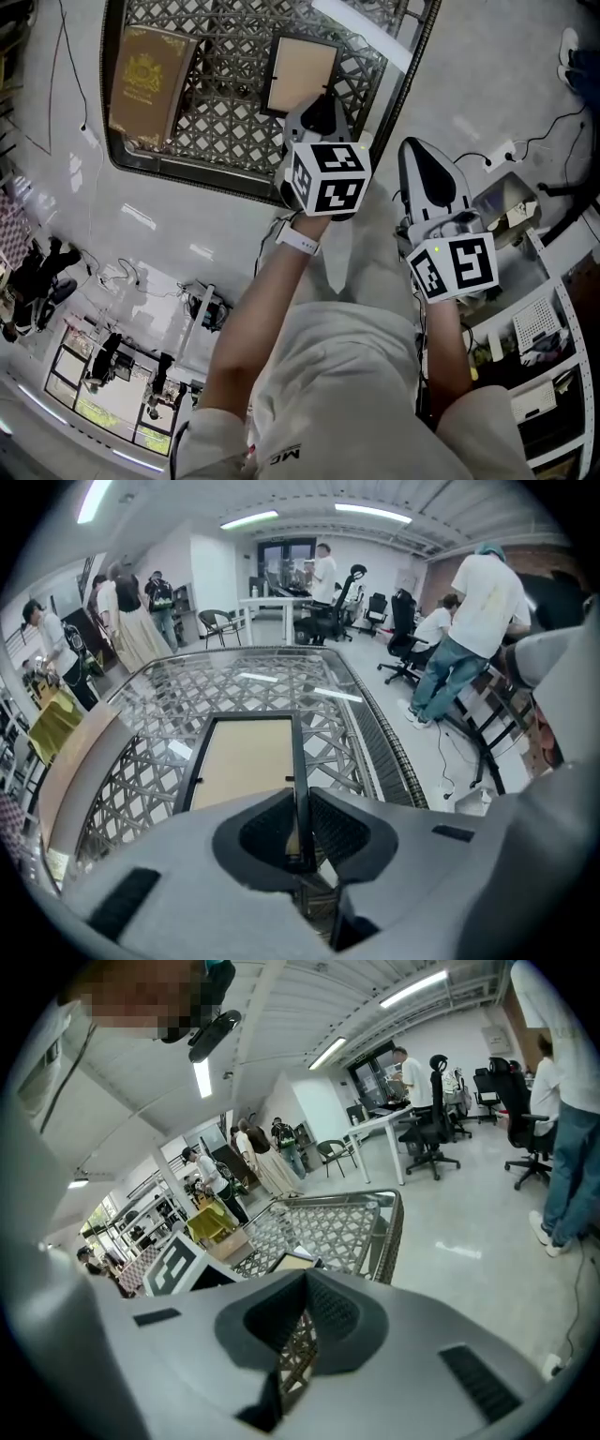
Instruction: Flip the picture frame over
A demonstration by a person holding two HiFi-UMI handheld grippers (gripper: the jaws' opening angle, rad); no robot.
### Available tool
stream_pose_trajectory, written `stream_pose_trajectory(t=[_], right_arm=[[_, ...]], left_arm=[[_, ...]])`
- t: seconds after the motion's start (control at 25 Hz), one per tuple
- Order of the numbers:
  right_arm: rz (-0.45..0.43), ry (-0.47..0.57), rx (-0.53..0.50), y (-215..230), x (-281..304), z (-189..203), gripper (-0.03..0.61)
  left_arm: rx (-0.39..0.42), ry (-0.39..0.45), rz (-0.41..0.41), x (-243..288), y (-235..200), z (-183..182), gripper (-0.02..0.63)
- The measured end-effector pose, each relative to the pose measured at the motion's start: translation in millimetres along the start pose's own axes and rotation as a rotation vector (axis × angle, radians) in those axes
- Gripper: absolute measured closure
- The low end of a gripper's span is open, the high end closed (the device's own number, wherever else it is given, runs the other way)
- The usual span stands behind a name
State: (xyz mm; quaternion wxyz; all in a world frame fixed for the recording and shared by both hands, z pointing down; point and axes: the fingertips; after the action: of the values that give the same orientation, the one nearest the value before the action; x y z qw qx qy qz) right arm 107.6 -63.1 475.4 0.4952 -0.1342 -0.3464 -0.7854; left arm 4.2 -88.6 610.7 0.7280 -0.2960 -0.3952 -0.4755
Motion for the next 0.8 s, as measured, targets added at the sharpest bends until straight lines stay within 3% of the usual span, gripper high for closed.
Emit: stream_pose_trajectory(t=[0.24,0.52,0.8], right_arm=[[-0.002,0.009,-0.002,-1,-1,-3,0.561],[0.001,0.011,-0.014,-4,-9,-7,0.561],[0.007,0.032,-0.027,-8,-14,-19,0.561]], left_arm=[[0.032,-0.024,-0.018,1,1,0,0.554],[-0.025,-0.037,0.016,-1,2,2,0.557],[-0.097,0.001,0.089,-14,7,-11,0.558]])
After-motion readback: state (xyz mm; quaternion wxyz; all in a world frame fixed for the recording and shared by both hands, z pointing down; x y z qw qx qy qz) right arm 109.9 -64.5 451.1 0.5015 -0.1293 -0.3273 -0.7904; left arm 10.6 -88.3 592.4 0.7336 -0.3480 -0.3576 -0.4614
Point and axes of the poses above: the fingertips, and each gripper's own axes: x forward along the fingers, y to its right, z out of its underside, and after that the axes turned 1 degree about y, right-handed
